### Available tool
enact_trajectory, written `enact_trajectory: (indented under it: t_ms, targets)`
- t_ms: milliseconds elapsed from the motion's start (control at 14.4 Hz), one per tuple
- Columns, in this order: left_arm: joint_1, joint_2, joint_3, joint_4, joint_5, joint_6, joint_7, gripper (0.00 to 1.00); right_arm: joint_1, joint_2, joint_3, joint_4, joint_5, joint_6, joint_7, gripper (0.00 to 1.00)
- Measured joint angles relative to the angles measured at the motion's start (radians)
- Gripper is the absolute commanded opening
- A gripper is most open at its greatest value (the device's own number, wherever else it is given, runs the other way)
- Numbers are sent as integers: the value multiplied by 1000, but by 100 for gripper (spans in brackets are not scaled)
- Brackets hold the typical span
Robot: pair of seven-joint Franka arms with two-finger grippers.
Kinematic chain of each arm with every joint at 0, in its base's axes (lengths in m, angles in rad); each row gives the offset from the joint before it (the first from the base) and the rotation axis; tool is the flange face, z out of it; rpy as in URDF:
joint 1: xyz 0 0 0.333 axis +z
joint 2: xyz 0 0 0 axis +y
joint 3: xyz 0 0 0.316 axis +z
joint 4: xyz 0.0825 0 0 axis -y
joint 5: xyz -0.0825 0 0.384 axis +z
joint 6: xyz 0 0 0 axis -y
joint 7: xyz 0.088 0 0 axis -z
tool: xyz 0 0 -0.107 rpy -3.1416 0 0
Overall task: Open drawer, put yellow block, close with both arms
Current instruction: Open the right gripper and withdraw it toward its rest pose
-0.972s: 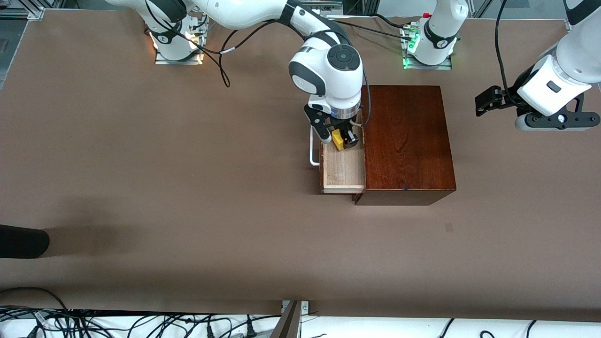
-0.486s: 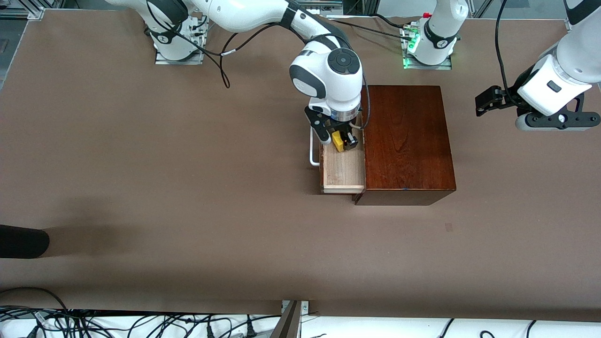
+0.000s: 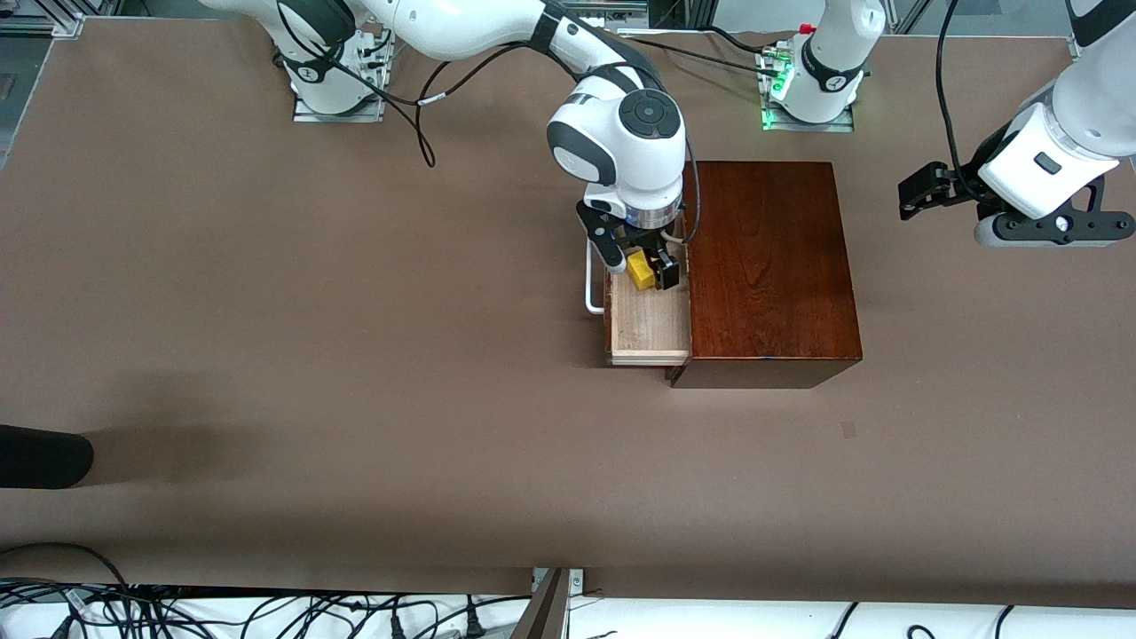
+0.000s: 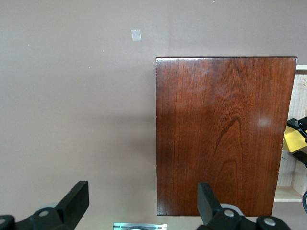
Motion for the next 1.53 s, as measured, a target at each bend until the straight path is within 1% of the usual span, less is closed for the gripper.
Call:
enact_trajectory:
  t_ms: [347,555,833,1111,1180,1319,1458,1527]
  targets:
    - [0,0,0,0,0,0,0,100,0,0,-1,6,-1,-15,-14,100]
    - [0,0,0,0,0,0,0,100,-10,-25,-2,39,2,-110,-115,100]
    - [0,0,0,0,0,0,0,100,-66,-150,-3,59,35,-317,-364,100]
    - [0,0,0,1,0,0,0,100,-147,-285,-14,59,41,-538,-788,100]
    - [0,0,-1,1,0,0,0,100,-160,-311,-35,56,41,-576,-896,100]
    - [0,0,-1,1,0,0,0,100,-176,-369,-108,14,43,-599,-1123,100]
    - [0,0,-1,1,0,0,0,100,-179,-449,-202,-84,57,-574,-1326,100]
    - [0,0,-1,1,0,0,0,100,-181,-498,-253,-151,86,-547,-1413,100]
